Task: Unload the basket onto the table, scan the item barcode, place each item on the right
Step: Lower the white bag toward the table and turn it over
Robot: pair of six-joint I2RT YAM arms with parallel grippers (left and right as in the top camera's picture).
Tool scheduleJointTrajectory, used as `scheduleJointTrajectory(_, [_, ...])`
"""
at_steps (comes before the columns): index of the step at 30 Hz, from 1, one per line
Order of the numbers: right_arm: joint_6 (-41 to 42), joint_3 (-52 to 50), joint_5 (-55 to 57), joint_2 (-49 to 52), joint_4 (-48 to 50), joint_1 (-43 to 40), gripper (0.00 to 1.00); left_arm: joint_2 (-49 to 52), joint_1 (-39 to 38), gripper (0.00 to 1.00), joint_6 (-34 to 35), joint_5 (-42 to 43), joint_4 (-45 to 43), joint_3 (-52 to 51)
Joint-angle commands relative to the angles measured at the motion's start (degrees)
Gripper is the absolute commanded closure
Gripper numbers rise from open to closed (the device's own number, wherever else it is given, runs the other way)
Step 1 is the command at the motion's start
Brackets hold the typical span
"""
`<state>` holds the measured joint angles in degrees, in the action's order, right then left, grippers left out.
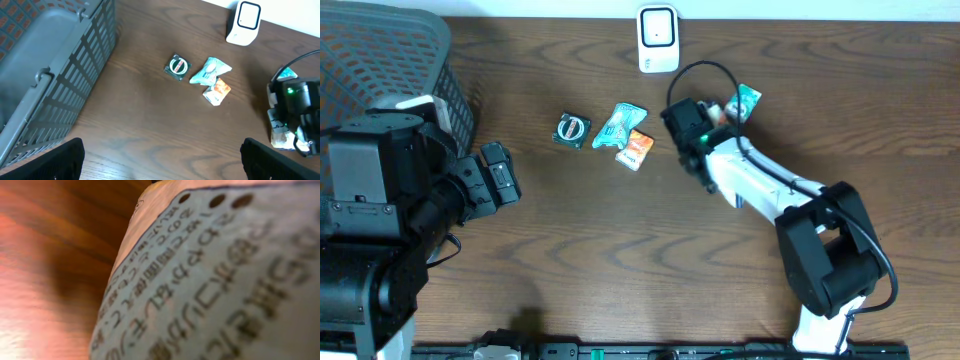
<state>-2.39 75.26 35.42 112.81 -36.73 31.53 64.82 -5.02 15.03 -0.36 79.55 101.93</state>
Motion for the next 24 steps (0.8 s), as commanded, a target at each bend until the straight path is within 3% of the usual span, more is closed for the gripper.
scheduleJointTrajectory(1, [0.15,0.48,-5.33,-0.66,-1.99,5.11,0.71,-0.09,0.13,0.03,-0.11,-0.31,0.15,0.42])
scheduleJointTrajectory(3, [0.24,0.50,-9.31,-0.74,-2.71,8.13,0.38,-0.09,0.13,0.02,-0.11,-0.31,0.15,0.42])
scheduleJointTrajectory(5, [1.51,1.25,-9.42,-0.79,-2.99,10.25,0.15,-0.09,0.13,0.02,-0.11,-0.31,0.15,0.42])
scheduleJointTrajectory(8, [2.86,7.39,-9.44,-0.83,-8.72,11.67,0.05,-0.09,0.13,0.02,-0.11,-0.31,0.15,0.42])
scheduleJointTrajectory(12, [4.02,20.79,-11.52,-0.83,-21.20,8.13,0.01,-0.09,0.13,0.02,-0.11,-0.33,0.15,0.42])
scheduleJointTrajectory(15, [2.21,23.39,-20.33,-0.83,-25.62,3.85,0.01,-0.09,0.13,0.02,-0.11,-0.31,0.15,0.42])
scheduleJointTrajectory(19, [-0.28,18.93,-43.06,0.15,-27.78,-3.34,0.01,-0.09,0.13,0.02,-0.11,-0.33,0.15,0.42])
scheduleJointTrajectory(24, [-0.17,5.75,-46.45,0.76,-20.90,-4.63,0.03,-0.09,0.13,0.02,-0.11,-0.31,0.15,0.42])
